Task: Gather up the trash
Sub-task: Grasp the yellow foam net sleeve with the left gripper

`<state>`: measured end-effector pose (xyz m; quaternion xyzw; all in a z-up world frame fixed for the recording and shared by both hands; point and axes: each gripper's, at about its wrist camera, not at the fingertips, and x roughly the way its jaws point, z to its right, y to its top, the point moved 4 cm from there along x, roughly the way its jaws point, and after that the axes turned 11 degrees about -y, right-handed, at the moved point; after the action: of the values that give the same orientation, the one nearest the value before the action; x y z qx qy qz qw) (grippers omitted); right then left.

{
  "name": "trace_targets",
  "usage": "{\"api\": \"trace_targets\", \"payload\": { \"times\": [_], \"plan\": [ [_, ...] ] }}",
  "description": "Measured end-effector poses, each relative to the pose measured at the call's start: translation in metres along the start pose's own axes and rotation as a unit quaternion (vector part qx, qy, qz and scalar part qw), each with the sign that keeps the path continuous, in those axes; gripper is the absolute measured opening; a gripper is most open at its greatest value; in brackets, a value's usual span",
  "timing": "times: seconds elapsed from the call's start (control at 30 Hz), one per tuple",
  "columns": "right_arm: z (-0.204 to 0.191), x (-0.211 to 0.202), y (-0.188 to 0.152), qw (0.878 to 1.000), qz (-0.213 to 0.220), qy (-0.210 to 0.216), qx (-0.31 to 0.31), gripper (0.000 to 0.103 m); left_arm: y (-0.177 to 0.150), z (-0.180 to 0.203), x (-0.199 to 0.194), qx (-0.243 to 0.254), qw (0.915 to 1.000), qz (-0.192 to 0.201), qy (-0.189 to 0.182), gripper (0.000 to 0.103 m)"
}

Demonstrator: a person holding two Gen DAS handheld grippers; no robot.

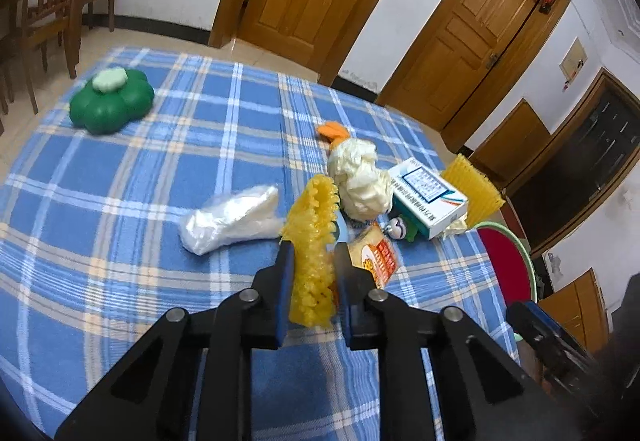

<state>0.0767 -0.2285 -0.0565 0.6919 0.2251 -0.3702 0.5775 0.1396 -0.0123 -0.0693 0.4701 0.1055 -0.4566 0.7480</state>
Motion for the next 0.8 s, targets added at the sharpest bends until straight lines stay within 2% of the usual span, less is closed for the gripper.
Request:
{"api": "trace_targets", "payload": {
  "times": [0.2,0.37,0.5,0.7,0.77,0.8],
  "plan": [
    [-0.029,0.012,0.001,0.999,-0.019,0.025,-0.015,0.077,0.002,-0.006,-0.017,0.0,0.9999,0.011,0.01,0.019],
    [-0.052,0.023,0.002,0.998,-0.032,0.045,-0.023,0.077,-0.003,-0.024,-0.024,-0.012,0.9992,0.002,0.038,0.019],
    [-0.068,0.03,0.0,0.997,-0.04,0.053,-0.031,0.077,-0.011,-0.038,-0.028,-0.026,0.9987,-0.006,0.044,0.019],
    [-0.07,0.032,-0.005,0.997,-0.044,0.049,-0.032,0.077,-0.016,-0.049,-0.03,-0.045,0.9984,-0.009,0.032,0.022],
    [-0.067,0.031,-0.006,0.997,-0.045,0.047,-0.028,0.077,-0.016,-0.049,-0.03,-0.048,0.9986,-0.008,0.02,0.03],
    [-0.065,0.031,-0.007,0.998,-0.045,0.046,-0.027,0.077,-0.015,-0.049,-0.029,-0.052,0.9985,-0.009,0.013,0.031]
  ]
}}
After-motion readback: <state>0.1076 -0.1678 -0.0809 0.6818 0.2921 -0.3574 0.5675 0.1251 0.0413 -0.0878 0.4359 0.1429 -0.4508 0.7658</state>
